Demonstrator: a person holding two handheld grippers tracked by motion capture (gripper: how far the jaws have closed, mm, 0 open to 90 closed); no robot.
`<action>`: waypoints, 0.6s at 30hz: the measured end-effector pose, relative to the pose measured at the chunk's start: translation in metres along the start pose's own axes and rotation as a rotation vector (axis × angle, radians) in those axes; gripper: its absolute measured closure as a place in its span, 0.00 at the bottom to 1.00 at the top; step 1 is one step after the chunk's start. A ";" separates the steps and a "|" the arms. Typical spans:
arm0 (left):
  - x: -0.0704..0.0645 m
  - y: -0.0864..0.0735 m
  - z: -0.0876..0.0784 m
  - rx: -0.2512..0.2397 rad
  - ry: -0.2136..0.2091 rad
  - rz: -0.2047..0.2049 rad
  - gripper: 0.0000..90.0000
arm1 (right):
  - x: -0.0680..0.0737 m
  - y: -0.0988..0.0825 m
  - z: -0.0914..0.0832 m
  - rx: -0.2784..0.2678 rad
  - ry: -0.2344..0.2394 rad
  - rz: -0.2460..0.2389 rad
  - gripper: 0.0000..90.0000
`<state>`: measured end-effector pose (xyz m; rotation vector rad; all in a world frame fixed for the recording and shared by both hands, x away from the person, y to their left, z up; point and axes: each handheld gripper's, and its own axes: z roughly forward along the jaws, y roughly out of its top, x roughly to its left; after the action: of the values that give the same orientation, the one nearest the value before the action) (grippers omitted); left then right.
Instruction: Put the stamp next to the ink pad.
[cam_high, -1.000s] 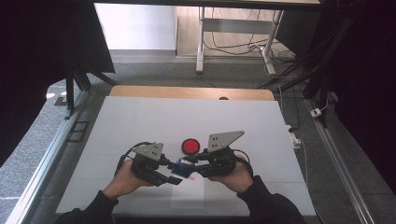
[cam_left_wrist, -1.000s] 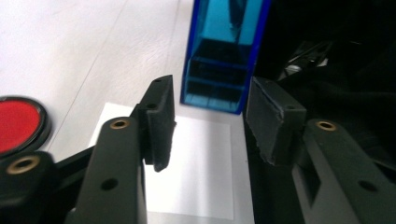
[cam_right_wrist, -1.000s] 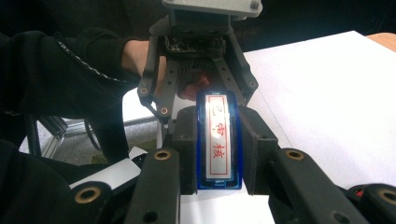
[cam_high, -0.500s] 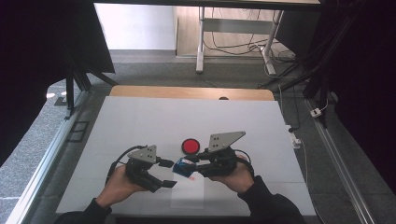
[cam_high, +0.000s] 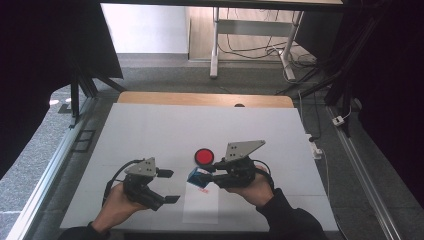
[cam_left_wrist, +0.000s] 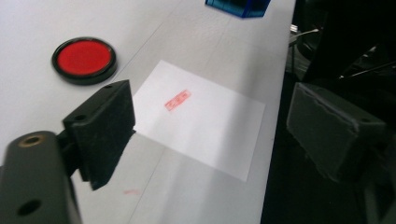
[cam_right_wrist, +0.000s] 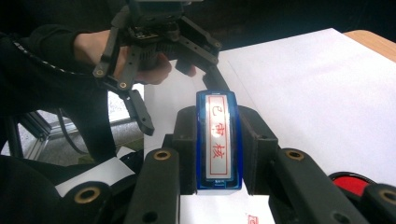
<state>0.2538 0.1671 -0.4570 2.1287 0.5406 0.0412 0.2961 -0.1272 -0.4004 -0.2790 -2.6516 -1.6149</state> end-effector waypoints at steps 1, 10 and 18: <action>-0.001 -0.001 -0.001 0.002 0.010 -0.005 0.15 | 0.000 0.000 0.000 0.000 -0.003 0.001 0.79; -0.008 -0.010 -0.011 0.015 0.083 -0.034 0.05 | 0.000 -0.001 0.001 0.017 -0.017 -0.008 0.79; -0.013 -0.021 -0.018 0.035 0.120 -0.066 0.02 | -0.002 -0.002 0.000 0.024 -0.032 0.000 0.79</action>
<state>0.2300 0.1863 -0.4608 2.1510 0.6861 0.1233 0.2974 -0.1284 -0.4018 -0.3066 -2.6922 -1.5914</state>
